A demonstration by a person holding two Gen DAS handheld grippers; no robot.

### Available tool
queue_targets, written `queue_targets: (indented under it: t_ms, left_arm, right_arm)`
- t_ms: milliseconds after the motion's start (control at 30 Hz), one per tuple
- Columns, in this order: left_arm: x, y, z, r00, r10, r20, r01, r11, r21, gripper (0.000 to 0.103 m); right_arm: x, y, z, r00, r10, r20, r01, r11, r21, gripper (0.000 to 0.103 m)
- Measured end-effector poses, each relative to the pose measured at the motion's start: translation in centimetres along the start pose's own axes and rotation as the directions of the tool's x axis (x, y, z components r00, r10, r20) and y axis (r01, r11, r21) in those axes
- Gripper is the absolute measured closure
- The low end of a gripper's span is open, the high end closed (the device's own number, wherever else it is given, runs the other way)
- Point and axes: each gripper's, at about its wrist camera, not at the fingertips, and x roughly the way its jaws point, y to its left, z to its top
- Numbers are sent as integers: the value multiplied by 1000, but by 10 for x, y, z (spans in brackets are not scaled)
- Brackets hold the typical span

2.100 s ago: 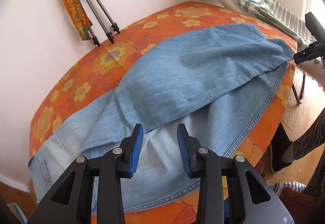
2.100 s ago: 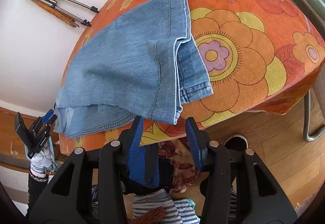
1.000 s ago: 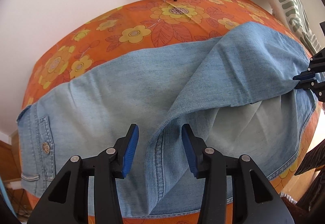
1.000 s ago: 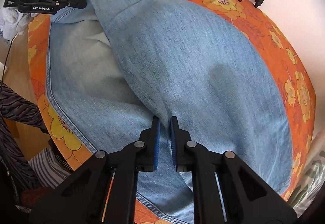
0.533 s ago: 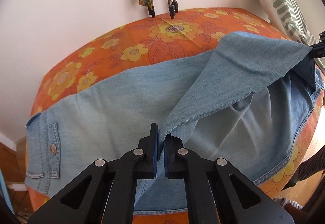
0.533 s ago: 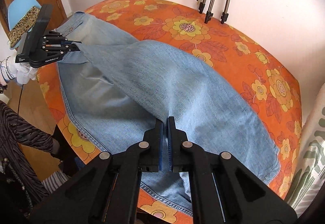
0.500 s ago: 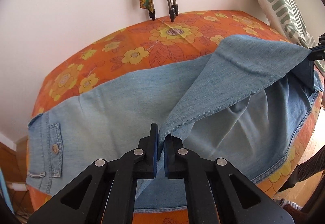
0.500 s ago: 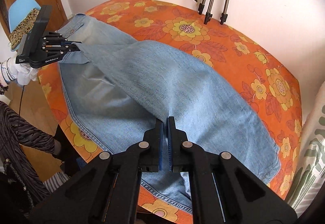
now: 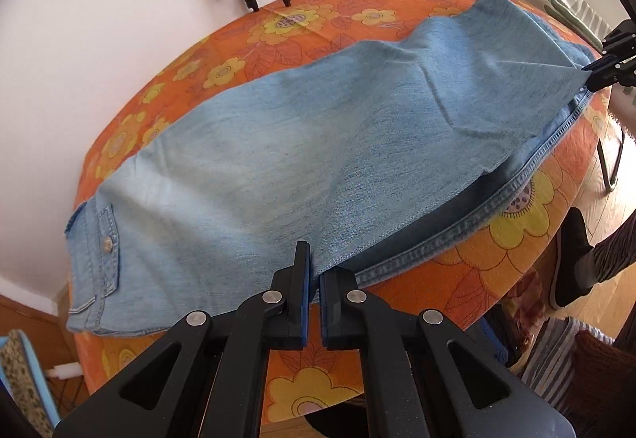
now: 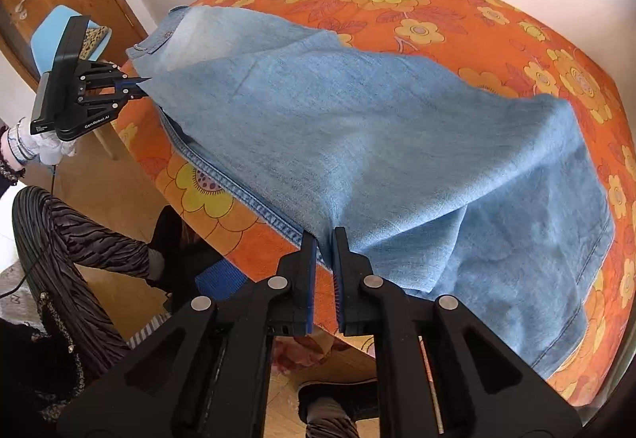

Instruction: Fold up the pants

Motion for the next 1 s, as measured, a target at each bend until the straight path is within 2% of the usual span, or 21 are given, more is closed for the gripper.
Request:
queue_targets:
  t_ms: [67, 133, 200, 300, 400, 500, 567, 633, 800, 1000]
  left_arm:
    - [-4, -7, -1, 1000, 11, -4, -11, 1000, 23, 95]
    - [-10, -10, -2, 1000, 15, -9, -15, 999, 48, 88]
    - [-16, -11, -5, 1000, 25, -11, -24, 998, 57, 78]
    - [-26, -5, -4, 1000, 11, 0, -11, 999, 31, 78]
    - [-37, -9, 5, 999, 7, 32, -8, 999, 32, 78]
    - [-45, -25, 24, 997, -30, 74, 26, 998, 57, 78]
    - [-46, -41, 40, 993, -63, 103, 54, 995, 86, 78]
    - [-44, -57, 58, 987, -99, 127, 85, 991, 106, 78]
    - [-34, -97, 110, 967, -202, 156, 182, 974, 137, 78]
    - [-27, -138, 180, 942, -269, 200, 233, 955, 183, 65]
  right_arm:
    - [-9, -9, -9, 998, 45, 37, -47, 997, 63, 85]
    - [-30, -28, -21, 988, 85, 129, -104, 983, 153, 59]
    - [-55, -55, -39, 968, 79, 238, -142, 954, 262, 51]
    - [-76, -99, -76, 947, 11, 320, -155, 891, 427, 51]
    - [-78, -142, -115, 953, -103, 285, -91, 800, 593, 51]
    - [-73, -176, -144, 965, -134, 226, -74, 688, 722, 53]
    - [-72, -186, -156, 967, -129, 220, -83, 655, 751, 54]
    - [-70, -188, -160, 967, -111, 229, -104, 648, 754, 56]
    - [-60, -181, -161, 973, -107, 206, -87, 655, 750, 56]
    - [-58, -182, -171, 974, -118, 191, -73, 641, 764, 57]
